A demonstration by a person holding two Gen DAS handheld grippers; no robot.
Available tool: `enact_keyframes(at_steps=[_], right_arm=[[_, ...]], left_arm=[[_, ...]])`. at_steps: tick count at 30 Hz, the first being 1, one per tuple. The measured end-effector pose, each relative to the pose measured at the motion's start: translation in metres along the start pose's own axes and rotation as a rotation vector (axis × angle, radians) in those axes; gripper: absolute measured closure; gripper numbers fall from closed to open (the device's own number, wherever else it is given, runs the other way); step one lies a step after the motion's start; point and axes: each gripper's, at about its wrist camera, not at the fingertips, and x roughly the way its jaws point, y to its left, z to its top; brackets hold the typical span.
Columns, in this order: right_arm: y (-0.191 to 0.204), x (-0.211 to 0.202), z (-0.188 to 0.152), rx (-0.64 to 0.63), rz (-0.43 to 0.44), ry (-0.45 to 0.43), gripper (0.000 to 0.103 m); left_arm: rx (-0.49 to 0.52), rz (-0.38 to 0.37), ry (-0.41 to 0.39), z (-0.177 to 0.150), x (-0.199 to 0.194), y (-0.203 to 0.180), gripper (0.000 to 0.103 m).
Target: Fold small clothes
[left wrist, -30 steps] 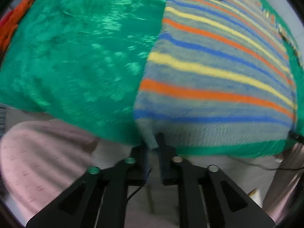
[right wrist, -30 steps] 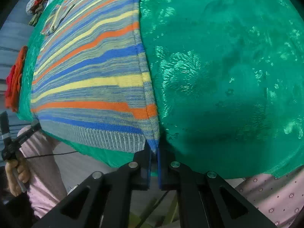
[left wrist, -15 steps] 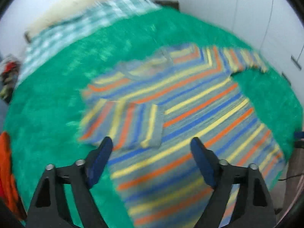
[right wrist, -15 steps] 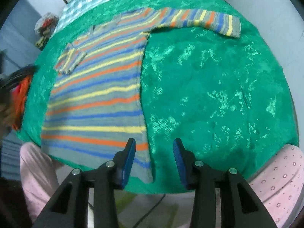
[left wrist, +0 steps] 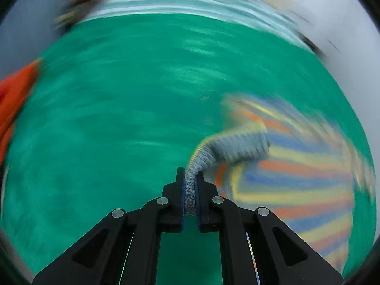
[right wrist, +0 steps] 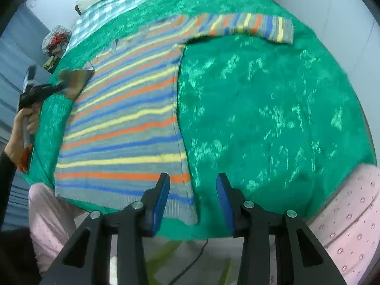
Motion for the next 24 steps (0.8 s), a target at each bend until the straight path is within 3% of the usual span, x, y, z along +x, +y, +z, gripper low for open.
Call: enact_keyframes(at_steps=[2,4,11,18,21,22,23,24], right_arm=[[0.003,-0.001,0.004,-0.007,0.002,-0.017,0.062],[0.007,0.000,0.007,-0.012,0.007,-0.022,0.062],[0.032,0.012,0.012,-0.054,0.027,0.004,0.062],[0.026,0.015,0.008,-0.035,-0.012,0.015,0.062],[0.016,0.019,0.008,0.001,-0.021,0.028,0.062],[0.011,0.020,0.010,0.019,-0.021,0.034,0.054],[0.006,0.020,0.012,0.036,-0.026,0.033,0.041],[0.003,0.018,0.013,0.047,-0.029,0.025,0.038]], left_arm=[[-0.161,0.081,0.023,0.006,0.011,0.057,0.097],[-0.239,0.131,0.059,0.001,0.026,0.093,0.098],[-0.145,0.232,0.108,-0.013,0.057,0.079,0.098],[-0.142,0.318,0.131,-0.018,0.073,0.102,0.099],[-0.131,0.335,0.125,-0.017,0.067,0.108,0.077],[-0.146,0.352,0.122,-0.020,0.056,0.112,0.049],[-0.153,0.357,0.109,-0.023,0.049,0.116,0.036],[-0.153,0.350,0.080,-0.029,0.036,0.119,0.036]])
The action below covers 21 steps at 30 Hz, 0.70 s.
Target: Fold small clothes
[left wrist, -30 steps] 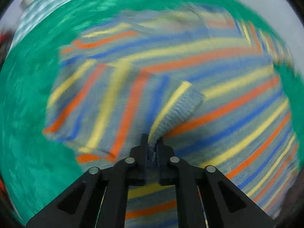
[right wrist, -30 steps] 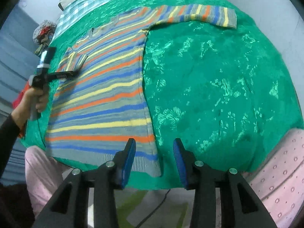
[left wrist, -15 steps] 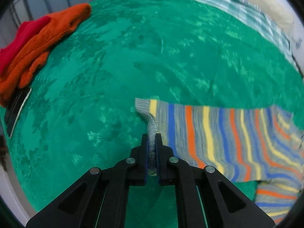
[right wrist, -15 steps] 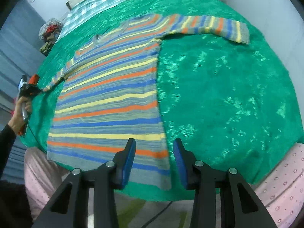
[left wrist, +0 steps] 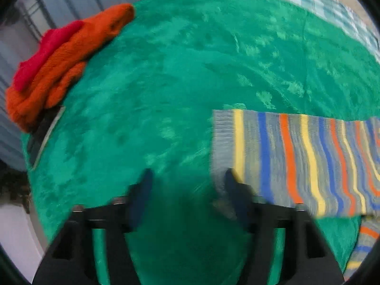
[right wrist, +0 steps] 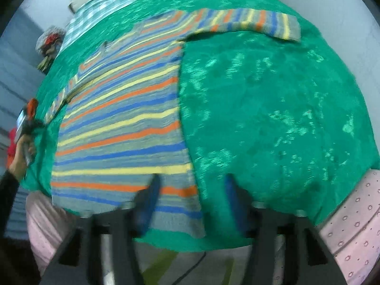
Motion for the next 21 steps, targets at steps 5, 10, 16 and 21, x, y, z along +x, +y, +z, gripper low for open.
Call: enact_keyframes(at_steps=[5,10,16,21], right_arm=[[-0.004,-0.011,0.023,-0.048,-0.032,-0.059,0.037],[0.008,0.019,0.026,-0.172,0.033,0.139,0.036],[-0.009,0.060,-0.004,-0.142,0.224,0.338,0.037],[0.002,0.071,-0.011,-0.195,0.283,0.404,0.097]], left_arm=[[0.179,-0.177,0.039,-0.071,-0.064,-0.009,0.033],[0.350,-0.424,0.227,-0.187,-0.099,-0.041,0.027],[0.494,-0.493,0.221,-0.248,-0.124,-0.071,0.037],[0.522,-0.525,0.266,-0.257,-0.128,-0.077,0.099]])
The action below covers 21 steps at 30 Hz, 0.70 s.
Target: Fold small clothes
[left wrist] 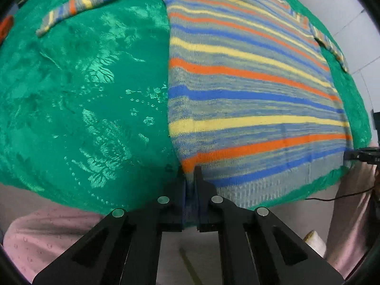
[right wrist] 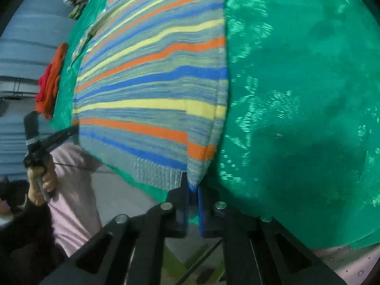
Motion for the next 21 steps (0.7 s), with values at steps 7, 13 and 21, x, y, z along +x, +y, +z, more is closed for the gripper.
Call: enact_keyframes(at_steps=[7,13,21], right_arm=[[0.008,-0.041,-0.020,-0.030,-0.058,-0.013,0.098],[-0.018,0.005,-0.011,0.056,-0.124,0.063,0.098],[0.004,-0.041,-0.018,-0.043,-0.361,-0.057,0.066]], left_arm=[[-0.039,-0.049,0.037,-0.017,-0.021,0.015,0.100],[-0.026,0.090,0.128,-0.011,0.012,-0.001,0.087],[-0.079,0.268,-0.147,0.002,-0.081,0.006,0.031]])
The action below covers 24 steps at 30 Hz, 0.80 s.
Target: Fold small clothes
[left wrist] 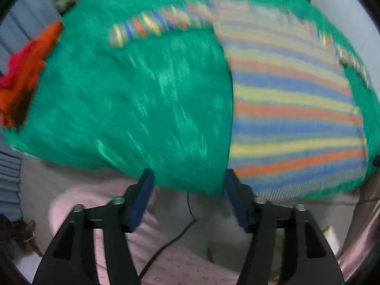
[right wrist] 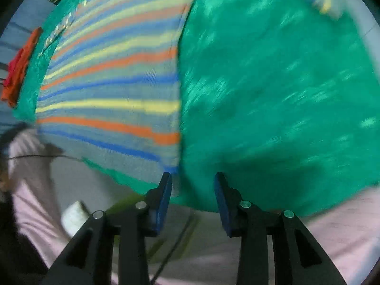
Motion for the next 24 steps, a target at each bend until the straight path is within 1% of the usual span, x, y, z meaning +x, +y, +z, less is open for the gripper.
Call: enact_keyframes(at_steps=[1,2,3,4,5,6,7,8,9,10,12,13,14,15,16,17,18,19,20,21,22,23,24], right_arm=[[0.002,-0.017,0.004,-0.012,-0.035,-0.070,0.066],[0.005,-0.029,0.008,-0.020,-0.043,-0.124,0.063],[0.010,-0.039,0.015,-0.027,-0.036,-0.176,0.060],[0.017,-0.048,0.024,-0.037,-0.015,-0.234,0.055],[0.026,-0.053,0.037,-0.048,0.013,-0.291,0.055],[0.033,-0.055,0.048,-0.059,0.039,-0.332,0.055],[0.044,-0.052,0.064,-0.076,0.083,-0.387,0.055],[0.055,-0.045,0.071,-0.085,0.113,-0.413,0.055],[0.060,-0.035,0.080,-0.094,0.143,-0.428,0.055],[0.063,-0.016,0.090,-0.096,0.159,-0.406,0.056],[0.050,0.016,0.092,-0.068,0.123,-0.320,0.056],[0.037,0.037,0.087,-0.043,0.067,-0.250,0.068],[0.028,0.041,0.079,-0.025,0.067,-0.244,0.085],[0.023,0.037,0.071,-0.001,0.068,-0.257,0.085],[0.019,0.028,0.063,0.025,0.030,-0.257,0.083],[0.021,0.016,0.054,0.033,0.003,-0.270,0.080],[0.025,0.006,0.047,0.025,0.025,-0.304,0.080],[0.035,-0.003,0.041,0.018,0.044,-0.332,0.078],[0.047,-0.010,0.036,0.001,0.068,-0.363,0.073],[0.058,-0.012,0.033,-0.019,0.090,-0.379,0.070],[0.072,-0.009,0.030,-0.051,0.121,-0.383,0.064],[0.082,-0.002,0.030,-0.068,0.132,-0.369,0.063],[0.089,0.009,0.031,-0.079,0.132,-0.341,0.063]], left_arm=[[0.002,-0.007,-0.064,0.011,-0.013,-0.007,0.022],[0.013,-0.026,-0.100,0.017,-0.019,-0.011,0.015],[0.028,-0.050,-0.127,0.025,-0.023,-0.020,0.014],[0.049,-0.074,-0.155,0.036,-0.020,-0.039,0.014],[0.069,-0.093,-0.176,0.047,-0.013,-0.058,0.014],[0.082,-0.112,-0.182,0.052,-0.006,-0.066,0.014],[0.094,-0.134,-0.174,0.060,0.005,-0.075,0.014],[0.099,-0.140,-0.160,0.061,0.018,-0.082,0.014],[0.100,-0.127,-0.137,0.065,0.034,-0.087,0.014],[0.103,-0.097,-0.095,0.063,0.053,-0.086,0.014],[0.109,0.006,0.012,0.047,0.089,-0.075,0.018],[0.095,0.006,0.014,0.042,0.092,-0.069,0.017],[0.054,-0.020,-0.016,0.033,0.085,-0.057,0.016],[0.023,-0.017,-0.021,0.028,0.077,-0.051,0.016],[0.001,-0.011,-0.024,0.025,0.068,-0.048,0.016],[-0.009,-0.028,-0.037,0.022,0.059,-0.049,0.016],[-0.015,-0.043,-0.055,0.019,0.051,-0.049,0.014],[-0.018,-0.039,-0.077,0.017,0.043,-0.054,0.010],[-0.016,-0.027,-0.089,0.014,0.042,-0.057,0.006],[-0.008,-0.009,-0.098,0.013,0.043,-0.063,0.005],[0.010,0.020,-0.092,0.011,0.049,-0.069,0.005],[0.027,0.055,-0.067,0.009,0.059,-0.073,0.005],[0.035,0.074,-0.040,0.006,0.069,-0.075,0.005]])
